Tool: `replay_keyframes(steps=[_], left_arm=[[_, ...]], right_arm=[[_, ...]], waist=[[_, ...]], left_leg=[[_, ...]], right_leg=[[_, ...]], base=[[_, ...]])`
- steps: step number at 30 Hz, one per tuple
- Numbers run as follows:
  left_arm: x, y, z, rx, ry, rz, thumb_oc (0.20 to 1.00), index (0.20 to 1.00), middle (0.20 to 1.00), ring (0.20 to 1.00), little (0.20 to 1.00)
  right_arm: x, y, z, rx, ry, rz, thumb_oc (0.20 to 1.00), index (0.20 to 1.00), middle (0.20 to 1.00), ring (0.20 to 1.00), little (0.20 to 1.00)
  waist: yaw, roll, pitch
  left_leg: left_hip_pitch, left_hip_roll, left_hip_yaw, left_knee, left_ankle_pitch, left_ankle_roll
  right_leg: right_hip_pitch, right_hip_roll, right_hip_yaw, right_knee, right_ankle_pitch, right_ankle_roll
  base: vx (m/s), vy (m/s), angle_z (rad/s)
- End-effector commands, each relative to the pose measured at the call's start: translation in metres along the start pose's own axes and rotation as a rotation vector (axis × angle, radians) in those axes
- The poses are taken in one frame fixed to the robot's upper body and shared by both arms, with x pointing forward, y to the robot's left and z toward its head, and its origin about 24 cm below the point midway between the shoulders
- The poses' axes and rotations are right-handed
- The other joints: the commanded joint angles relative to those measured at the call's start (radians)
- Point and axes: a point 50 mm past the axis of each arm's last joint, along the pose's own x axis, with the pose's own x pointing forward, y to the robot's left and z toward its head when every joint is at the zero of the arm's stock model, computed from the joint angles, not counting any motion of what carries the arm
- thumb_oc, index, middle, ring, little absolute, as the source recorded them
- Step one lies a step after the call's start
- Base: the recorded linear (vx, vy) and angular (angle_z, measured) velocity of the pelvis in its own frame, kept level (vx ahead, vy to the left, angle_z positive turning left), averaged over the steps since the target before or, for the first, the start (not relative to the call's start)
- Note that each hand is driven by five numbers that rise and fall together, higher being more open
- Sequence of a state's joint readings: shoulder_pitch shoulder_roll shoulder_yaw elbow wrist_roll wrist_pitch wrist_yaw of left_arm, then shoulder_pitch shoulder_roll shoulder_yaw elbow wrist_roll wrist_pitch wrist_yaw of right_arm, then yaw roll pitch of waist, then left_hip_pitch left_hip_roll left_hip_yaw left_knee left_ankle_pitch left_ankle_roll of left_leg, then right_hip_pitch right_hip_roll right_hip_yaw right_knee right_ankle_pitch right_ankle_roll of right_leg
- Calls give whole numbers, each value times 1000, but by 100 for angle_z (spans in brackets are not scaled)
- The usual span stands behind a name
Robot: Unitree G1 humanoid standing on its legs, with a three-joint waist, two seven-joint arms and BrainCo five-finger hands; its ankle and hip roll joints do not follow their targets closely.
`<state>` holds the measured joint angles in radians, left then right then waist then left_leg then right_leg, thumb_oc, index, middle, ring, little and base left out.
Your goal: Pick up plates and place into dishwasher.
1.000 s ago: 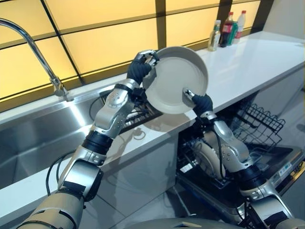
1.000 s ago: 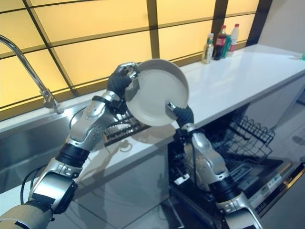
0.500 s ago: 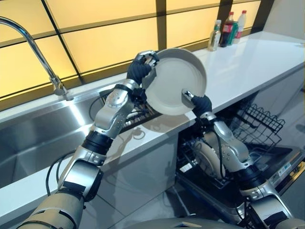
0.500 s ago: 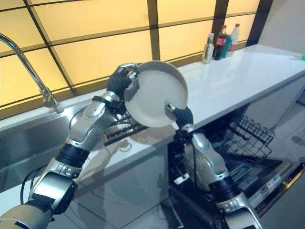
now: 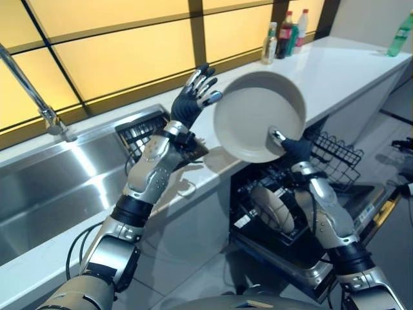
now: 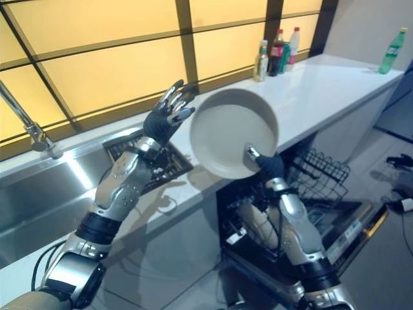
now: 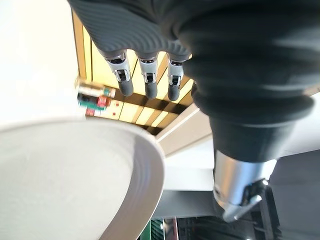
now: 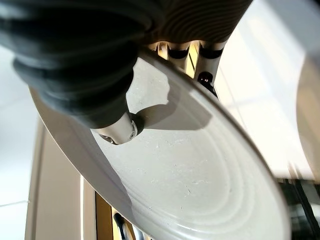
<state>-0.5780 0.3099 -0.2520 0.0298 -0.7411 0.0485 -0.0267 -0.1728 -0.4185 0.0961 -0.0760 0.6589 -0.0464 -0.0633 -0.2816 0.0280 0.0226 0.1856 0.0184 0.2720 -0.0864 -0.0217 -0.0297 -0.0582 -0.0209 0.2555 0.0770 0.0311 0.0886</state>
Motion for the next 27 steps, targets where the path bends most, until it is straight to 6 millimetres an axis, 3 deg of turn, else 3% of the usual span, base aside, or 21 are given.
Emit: replay_keyframes(steps=[1,5,12,17,20,23,27], left_arm=[[-3,1,25,28,-139,-20,1000,1000,1000,1000,1000],[0,1,23,28,-111,-17,1000,1000,1000,1000,1000],[-5,-17,-12,-51,30,-92,1000,1000,1000,1000,1000],[-17,-31,-38,-115,121,-151,1000,1000,1000,1000,1000],[-32,-35,-51,-158,187,-176,1000,1000,1000,1000,1000],[-41,-42,-58,-168,228,-246,1000,1000,1000,1000,1000],[-55,-52,-65,-230,273,-315,1000,1000,1000,1000,1000]], right_arm=[[0,-9,36,0,-188,-12,200,200,200,200,200],[-5,-24,30,23,-184,-106,200,200,200,200,200],[-15,-56,19,-128,-159,-343,200,200,200,200,200],[-12,-66,16,-212,-117,-384,200,200,200,200,200],[-9,-73,17,-265,-100,-408,200,200,200,200,200],[-4,-79,22,-304,-106,-458,200,200,200,200,200],[2,-85,23,-456,-89,-546,200,200,200,200,200]], waist=[[-21,-23,-11],[-31,-25,-5],[-40,-29,14],[-25,-35,31],[7,-45,48],[39,-46,62],[87,-56,57]], left_leg=[[-95,-31,-31,169,-103,94],[-98,-37,-23,184,-115,99],[-99,-54,-24,210,-143,115],[-95,-61,-31,211,-150,118],[-91,-56,-27,193,-137,114],[-115,-41,-29,189,-120,116],[-133,-35,-31,190,-108,105]], right_leg=[[-50,-26,-2,63,29,66],[-61,-30,4,67,44,72],[-106,-53,21,85,123,83],[-128,-69,16,82,188,83],[-141,-90,-48,102,217,85],[-138,-116,-84,145,202,77],[-86,-158,-137,51,187,82]], base=[[-109,72,-18],[-103,64,-13],[-79,62,-4],[-10,9,-1],[-29,-39,-11],[-84,-76,-21],[-4,-106,-10]])
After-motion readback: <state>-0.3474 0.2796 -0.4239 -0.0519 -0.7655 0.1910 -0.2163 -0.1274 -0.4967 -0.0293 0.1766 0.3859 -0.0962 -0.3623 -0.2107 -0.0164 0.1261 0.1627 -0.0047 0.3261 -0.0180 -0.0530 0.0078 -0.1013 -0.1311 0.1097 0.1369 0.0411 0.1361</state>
